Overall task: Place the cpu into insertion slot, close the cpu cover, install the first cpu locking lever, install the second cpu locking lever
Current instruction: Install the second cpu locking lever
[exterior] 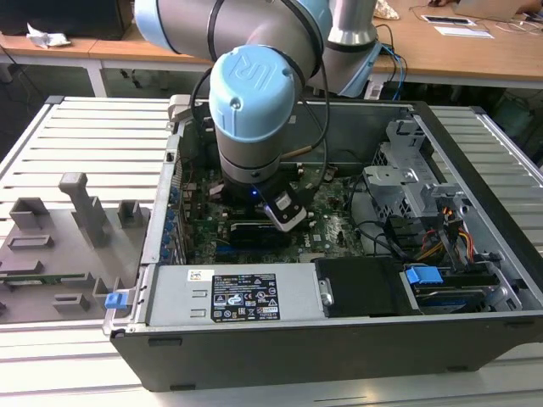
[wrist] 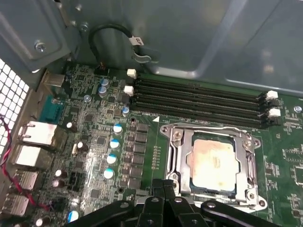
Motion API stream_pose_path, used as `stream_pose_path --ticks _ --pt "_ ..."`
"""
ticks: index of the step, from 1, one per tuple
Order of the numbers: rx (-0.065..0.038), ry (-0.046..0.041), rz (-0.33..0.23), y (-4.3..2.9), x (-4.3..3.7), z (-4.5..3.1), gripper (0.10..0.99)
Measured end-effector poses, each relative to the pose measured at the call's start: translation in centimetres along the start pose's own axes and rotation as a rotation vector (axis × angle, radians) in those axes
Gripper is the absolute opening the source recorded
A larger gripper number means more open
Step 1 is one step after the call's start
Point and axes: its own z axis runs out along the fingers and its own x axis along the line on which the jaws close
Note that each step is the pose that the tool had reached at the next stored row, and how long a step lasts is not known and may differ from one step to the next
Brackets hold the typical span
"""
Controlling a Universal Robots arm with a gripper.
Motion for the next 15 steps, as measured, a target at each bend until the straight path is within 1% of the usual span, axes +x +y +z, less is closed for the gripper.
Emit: stream_pose_path --ticks 2,8,11,14,15 --pt "0.000 0.0002 0.000 0.12 0.03 0.14 0.106" --pt "-0.002 -0.0005 0.000 0.06 0.12 0.15 0.106" --pt "-0.001 -0.0003 0.000 -0.28 0.15 -0.05 0.106" --pt "-0.001 -0.0003 0.000 -0.20 0.13 -0.34 0.106" --pt "-0.002 -0.0003 0.000 -0.11 0.11 -0.55 0.106"
